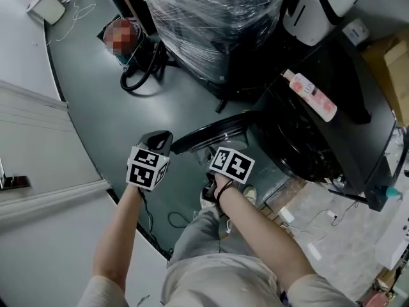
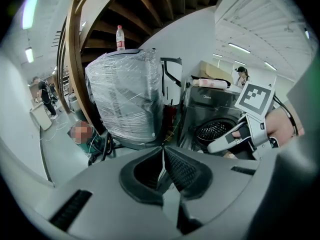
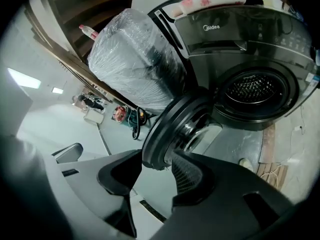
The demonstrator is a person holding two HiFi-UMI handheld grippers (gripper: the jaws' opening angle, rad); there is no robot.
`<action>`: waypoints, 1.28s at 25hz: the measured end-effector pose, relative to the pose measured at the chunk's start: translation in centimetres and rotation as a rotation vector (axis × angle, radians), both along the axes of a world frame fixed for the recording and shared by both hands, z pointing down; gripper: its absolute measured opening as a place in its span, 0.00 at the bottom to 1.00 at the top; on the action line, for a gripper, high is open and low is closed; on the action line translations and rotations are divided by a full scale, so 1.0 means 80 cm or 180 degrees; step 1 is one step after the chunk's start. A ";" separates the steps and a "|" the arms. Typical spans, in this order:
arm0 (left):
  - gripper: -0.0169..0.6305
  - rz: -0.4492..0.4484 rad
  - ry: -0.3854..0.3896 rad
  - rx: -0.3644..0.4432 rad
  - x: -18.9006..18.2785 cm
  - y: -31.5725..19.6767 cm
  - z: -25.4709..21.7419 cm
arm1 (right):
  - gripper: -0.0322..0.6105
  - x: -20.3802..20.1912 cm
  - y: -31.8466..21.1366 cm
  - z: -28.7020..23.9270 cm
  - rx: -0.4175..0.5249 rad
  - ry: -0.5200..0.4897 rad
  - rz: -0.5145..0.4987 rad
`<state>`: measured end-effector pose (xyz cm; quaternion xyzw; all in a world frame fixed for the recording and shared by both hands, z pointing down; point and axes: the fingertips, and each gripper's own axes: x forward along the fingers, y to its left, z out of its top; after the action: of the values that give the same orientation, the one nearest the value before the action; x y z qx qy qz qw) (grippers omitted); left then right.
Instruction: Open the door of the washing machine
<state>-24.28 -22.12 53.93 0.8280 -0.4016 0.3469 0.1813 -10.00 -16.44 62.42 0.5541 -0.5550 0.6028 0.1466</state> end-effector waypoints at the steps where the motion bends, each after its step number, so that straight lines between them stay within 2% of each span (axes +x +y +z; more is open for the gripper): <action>1: 0.07 -0.0010 0.0015 0.0022 0.003 0.004 -0.008 | 0.38 0.006 0.001 -0.010 0.0047 -0.0009 -0.0039; 5: 0.07 -0.0075 0.0088 0.0128 0.013 0.020 -0.042 | 0.37 0.025 0.000 -0.056 0.0353 0.0050 -0.0356; 9: 0.07 -0.0236 0.0271 0.0197 0.024 0.035 -0.082 | 0.37 0.043 0.001 -0.108 0.0805 0.0216 -0.0793; 14: 0.07 -0.0323 0.0316 0.0412 0.048 0.053 -0.131 | 0.33 0.062 0.010 -0.177 0.1394 0.0330 -0.1330; 18: 0.07 -0.0396 0.0415 0.0573 0.075 0.072 -0.171 | 0.33 0.090 0.021 -0.234 0.1832 0.0509 -0.1623; 23: 0.07 -0.0244 0.0315 0.0867 0.120 0.094 -0.218 | 0.33 0.131 0.027 -0.313 0.2358 0.0797 -0.1793; 32: 0.07 -0.0167 0.0572 0.1324 0.179 0.113 -0.330 | 0.31 0.185 0.042 -0.457 0.3094 0.0892 -0.1720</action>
<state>-9.92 -13.10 27.53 0.8643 -0.4682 0.1766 0.0506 4.81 -13.06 25.85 0.4709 -0.8656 0.1403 0.0960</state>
